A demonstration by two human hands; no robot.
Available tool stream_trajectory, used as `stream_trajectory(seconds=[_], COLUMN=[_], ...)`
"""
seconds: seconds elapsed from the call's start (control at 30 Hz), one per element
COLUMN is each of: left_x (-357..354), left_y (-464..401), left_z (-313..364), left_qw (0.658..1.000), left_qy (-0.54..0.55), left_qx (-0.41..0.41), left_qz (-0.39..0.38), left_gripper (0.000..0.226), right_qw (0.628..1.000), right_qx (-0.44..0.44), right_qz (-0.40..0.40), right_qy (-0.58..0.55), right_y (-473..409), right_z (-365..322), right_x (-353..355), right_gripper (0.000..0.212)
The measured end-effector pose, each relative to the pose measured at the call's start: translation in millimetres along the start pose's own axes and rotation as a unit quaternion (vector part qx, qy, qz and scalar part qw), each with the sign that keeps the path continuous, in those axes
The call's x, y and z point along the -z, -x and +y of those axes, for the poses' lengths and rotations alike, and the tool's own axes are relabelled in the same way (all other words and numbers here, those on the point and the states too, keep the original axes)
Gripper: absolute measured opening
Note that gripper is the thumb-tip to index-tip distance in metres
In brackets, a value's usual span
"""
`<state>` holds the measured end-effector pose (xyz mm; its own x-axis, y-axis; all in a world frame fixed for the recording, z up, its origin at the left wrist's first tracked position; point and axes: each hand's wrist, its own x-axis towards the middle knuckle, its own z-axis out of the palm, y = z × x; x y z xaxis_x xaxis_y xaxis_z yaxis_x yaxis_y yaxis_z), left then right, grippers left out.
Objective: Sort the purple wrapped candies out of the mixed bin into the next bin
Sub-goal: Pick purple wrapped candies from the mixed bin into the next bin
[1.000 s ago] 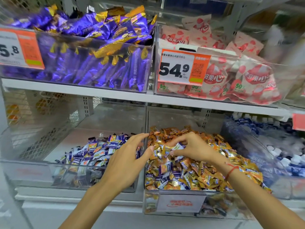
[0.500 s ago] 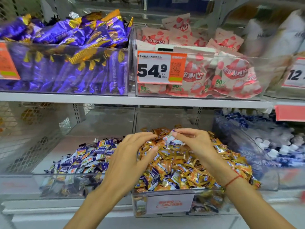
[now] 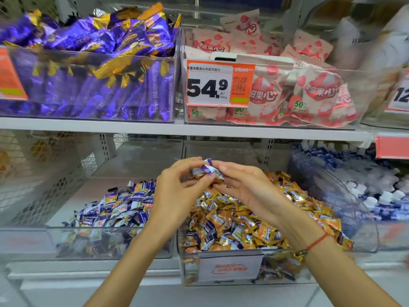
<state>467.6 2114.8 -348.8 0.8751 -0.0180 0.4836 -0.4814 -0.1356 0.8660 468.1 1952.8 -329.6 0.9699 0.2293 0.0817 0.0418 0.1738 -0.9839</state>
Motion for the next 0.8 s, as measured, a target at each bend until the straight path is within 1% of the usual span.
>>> stream_trajectory(seconds=[0.07, 0.1, 0.17, 0.23, 0.27, 0.33, 0.37, 0.4, 0.47, 0.5, 0.53, 0.57, 0.6, 0.63, 0.67, 0.7, 0.73, 0.8], left_x=[7, 11, 22, 39, 49, 67, 74, 79, 81, 80, 78, 74, 69, 63, 57, 52, 48, 47], left_y=[2, 4, 9, 10, 10, 10, 9, 8, 11, 13, 14, 16, 19, 21, 22, 23, 23, 22], left_z=[3, 4, 1, -6, -11, -20, -26, -31, -38, -41, -42, -39, -36, -33, -31, -31, -33, -36], left_qw=[1.0, 1.0, 1.0, 0.998, 0.994, 0.983, 0.975, 0.964, 0.931, 0.92, 0.919, 0.928, 0.942, 0.955, 0.963, 0.967, 0.968, 0.969], left_qy=[0.009, 0.005, -0.014, -0.037, -0.056, -0.124, -0.172, -0.232, -0.355, -0.387, -0.391, -0.372, -0.336, -0.297, -0.267, -0.249, -0.242, -0.237], left_qx=[0.007, 0.011, 0.011, 0.014, 0.019, 0.026, 0.035, 0.047, 0.055, 0.045, 0.033, 0.019, 0.009, 0.005, 0.007, 0.007, 0.004, 0.0], left_qz=[-0.003, -0.011, -0.001, 0.054, 0.087, 0.134, 0.136, 0.121, 0.069, 0.051, 0.04, 0.032, 0.018, -0.003, -0.031, -0.054, -0.069, -0.069], left_gripper=[0.025, 0.025, 0.022, 0.018, 0.017, 0.018, 0.018, 0.018, 0.027, 0.031, 0.034, 0.033, 0.033, 0.034, 0.039, 0.043, 0.043, 0.035], right_qw=[0.998, 0.995, 0.98, 0.947, 0.927, 0.883, 0.856, 0.821, 0.732, 0.683, 0.636, 0.597, 0.57, 0.559, 0.562, 0.586, 0.626, 0.73], right_qx=[-0.007, -0.007, -0.001, 0.02, 0.037, 0.055, 0.049, 0.038, 0.026, 0.023, 0.027, 0.042, 0.06, 0.077, 0.084, 0.087, 0.074, 0.064], right_qz=[-0.045, -0.058, -0.058, -0.046, -0.052, -0.104, -0.143, -0.181, -0.25, -0.273, -0.287, -0.291, -0.291, -0.287, -0.278, -0.264, -0.243, -0.183], right_qy=[0.039, 0.076, 0.191, 0.317, 0.371, 0.454, 0.495, 0.541, 0.634, 0.677, 0.715, 0.746, 0.766, 0.774, 0.774, 0.761, 0.737, 0.656], right_y=[2, 2, 1, -3, -7, -15, -20, -26, -38, -43, -46, -49, -50, -51, -53, -53, -53, -47], right_z=[-1, -1, 6, 13, 17, 23, 26, 30, 39, 45, 49, 53, 56, 58, 59, 57, 55, 45], right_x=[5, 6, 9, 11, 14, 16, 14, 11, 4, 2, -1, -4, -6, -8, -7, -4, 1, 10], right_gripper=[0.031, 0.031, 0.03, 0.028, 0.026, 0.022, 0.02, 0.02, 0.025, 0.029, 0.032, 0.033, 0.032, 0.031, 0.03, 0.029, 0.029, 0.029])
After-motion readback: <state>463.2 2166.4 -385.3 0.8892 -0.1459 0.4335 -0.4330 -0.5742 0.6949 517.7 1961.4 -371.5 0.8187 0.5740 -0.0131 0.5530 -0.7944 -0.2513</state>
